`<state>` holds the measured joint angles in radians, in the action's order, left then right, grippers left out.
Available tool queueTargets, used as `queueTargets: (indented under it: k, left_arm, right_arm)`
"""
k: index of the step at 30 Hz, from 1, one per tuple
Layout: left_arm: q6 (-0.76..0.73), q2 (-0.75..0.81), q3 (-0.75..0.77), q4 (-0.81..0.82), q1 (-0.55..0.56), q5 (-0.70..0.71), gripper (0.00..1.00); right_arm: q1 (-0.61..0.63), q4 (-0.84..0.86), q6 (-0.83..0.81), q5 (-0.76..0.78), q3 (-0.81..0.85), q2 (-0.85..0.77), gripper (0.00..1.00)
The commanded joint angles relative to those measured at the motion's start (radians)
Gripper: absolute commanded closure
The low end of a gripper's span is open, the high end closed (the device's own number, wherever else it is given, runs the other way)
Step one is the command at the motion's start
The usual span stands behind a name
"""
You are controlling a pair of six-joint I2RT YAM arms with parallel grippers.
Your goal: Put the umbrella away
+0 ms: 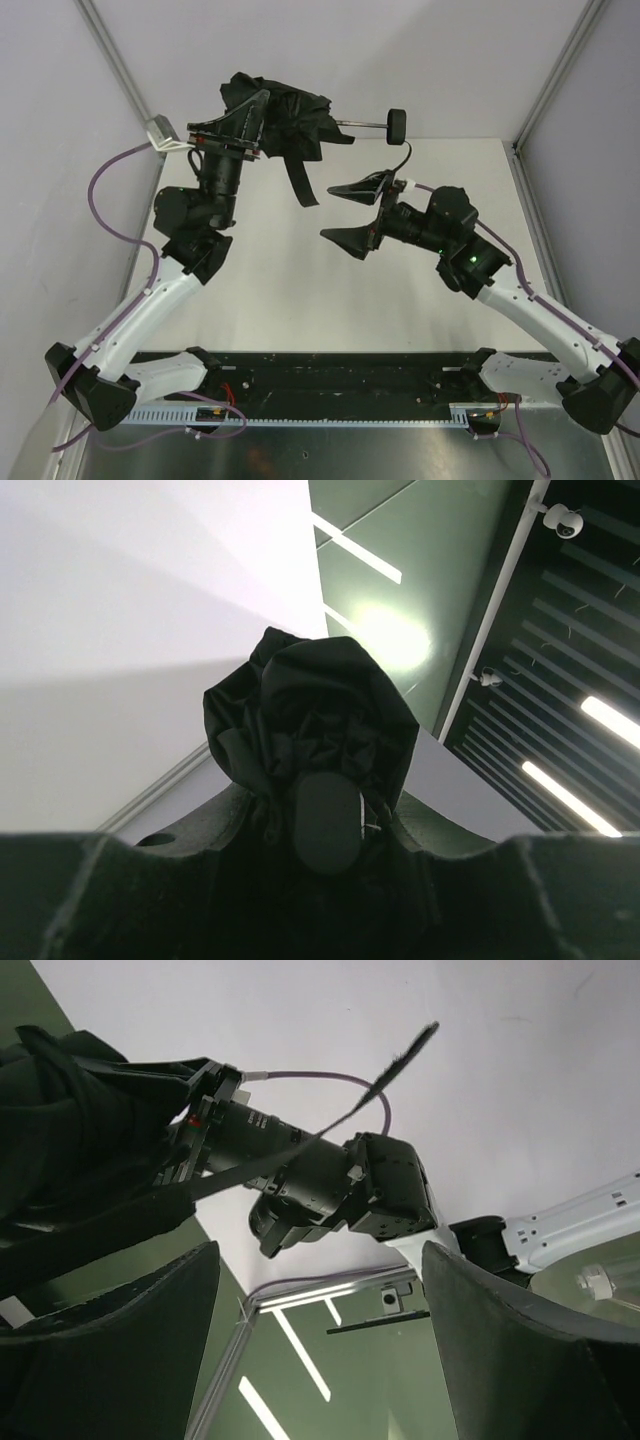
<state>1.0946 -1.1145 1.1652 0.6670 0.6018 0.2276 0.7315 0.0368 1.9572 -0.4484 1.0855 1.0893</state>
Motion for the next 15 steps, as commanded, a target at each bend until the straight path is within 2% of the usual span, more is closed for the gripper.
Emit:
queueTargets:
  k: [1, 15]
  left_arm:
    - [-0.024, 0.002, 0.009, 0.126, -0.002, -0.015, 1.0]
    - [0.001, -0.033, -0.007, 0.172, -0.002, -0.043, 1.0]
  right_arm:
    - [0.042, 0.15, 0.364, 0.064, -0.018, 0.037, 0.17]
    - [0.05, 0.292, 0.468, 0.129, -0.057, 0.126, 0.21]
